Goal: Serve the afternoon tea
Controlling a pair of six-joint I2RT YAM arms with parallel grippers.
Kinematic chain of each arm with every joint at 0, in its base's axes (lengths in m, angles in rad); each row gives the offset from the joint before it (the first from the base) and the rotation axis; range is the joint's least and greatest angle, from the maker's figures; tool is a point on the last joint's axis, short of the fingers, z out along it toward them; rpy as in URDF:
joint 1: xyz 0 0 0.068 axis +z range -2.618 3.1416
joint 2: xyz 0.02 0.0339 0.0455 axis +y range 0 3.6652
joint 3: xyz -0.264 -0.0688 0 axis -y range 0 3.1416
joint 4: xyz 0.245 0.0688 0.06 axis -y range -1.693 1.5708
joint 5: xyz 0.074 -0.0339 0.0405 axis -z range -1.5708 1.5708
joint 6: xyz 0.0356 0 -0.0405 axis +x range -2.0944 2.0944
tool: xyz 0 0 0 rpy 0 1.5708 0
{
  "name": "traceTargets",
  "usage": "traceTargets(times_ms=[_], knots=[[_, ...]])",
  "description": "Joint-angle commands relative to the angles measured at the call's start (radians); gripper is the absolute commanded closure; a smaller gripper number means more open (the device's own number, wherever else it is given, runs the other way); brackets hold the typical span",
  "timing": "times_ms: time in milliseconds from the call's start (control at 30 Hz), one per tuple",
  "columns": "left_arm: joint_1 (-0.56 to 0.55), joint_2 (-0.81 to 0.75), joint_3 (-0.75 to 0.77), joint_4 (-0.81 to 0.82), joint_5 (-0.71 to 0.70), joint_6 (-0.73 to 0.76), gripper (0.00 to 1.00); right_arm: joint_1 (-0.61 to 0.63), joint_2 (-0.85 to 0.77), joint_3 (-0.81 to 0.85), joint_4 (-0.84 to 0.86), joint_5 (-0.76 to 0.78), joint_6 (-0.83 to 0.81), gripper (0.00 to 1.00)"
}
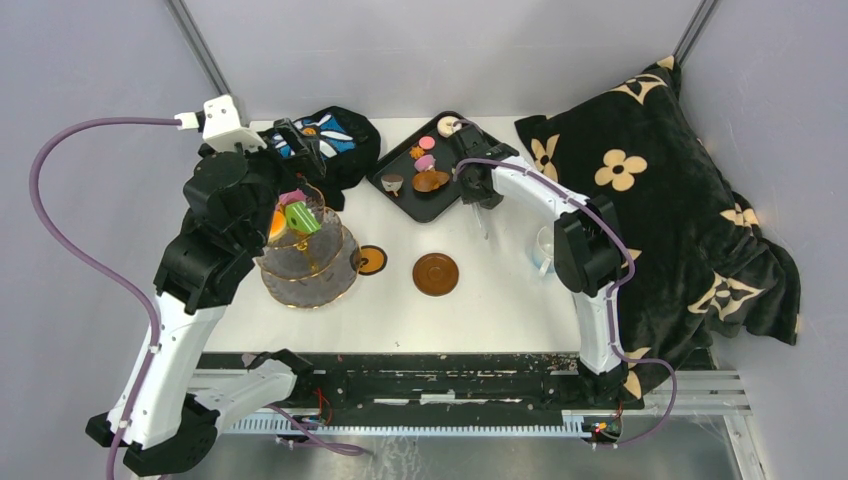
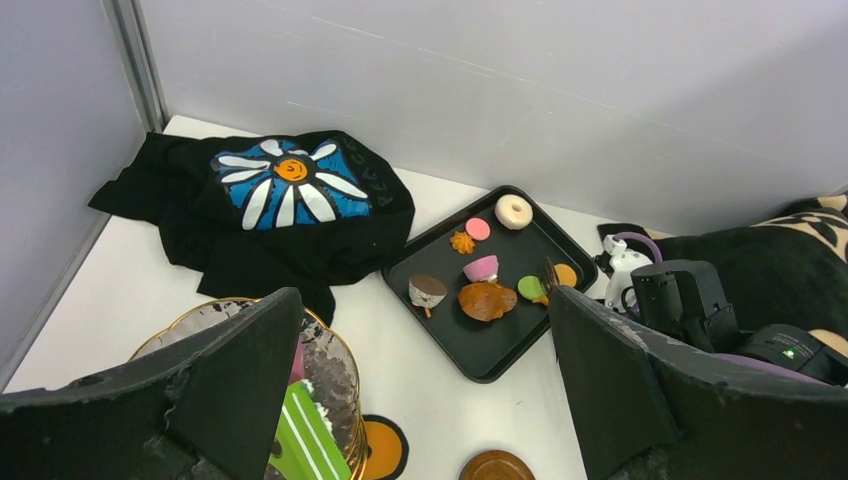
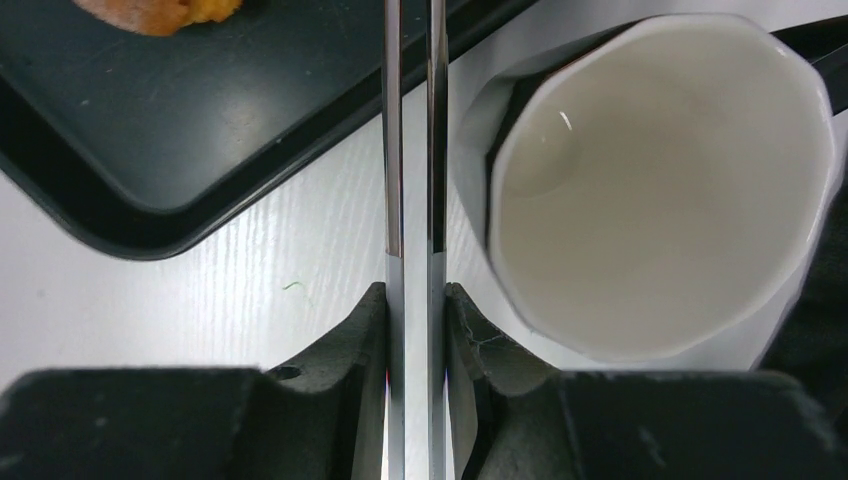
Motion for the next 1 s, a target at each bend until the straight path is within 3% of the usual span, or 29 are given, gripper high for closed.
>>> traceTargets(times_ms=[0, 433, 700, 967], knots=[[-0.003, 0.000, 0.002, 0.048, 0.014, 0.010, 0.01, -0.031, 0.005, -0.010, 0.073, 0.071, -0.001, 0.99], [-0.002, 0.013, 0.016, 0.046, 0.023, 0.017, 0.01, -0.100, 0.003, -0.096, 0.073, 0.204, 0.034, 0.99], [-0.003, 0.006, 0.007, 0.047, 0.018, 0.017, 0.01, -0.107, -0.052, -0.050, 0.055, 0.019, -0.021, 0.99], [-0.003, -0.010, 0.000, 0.042, 0.003, 0.018, 0.01, -0.136, 0.010, 0.132, -0.129, -0.161, -0.011, 0.99]])
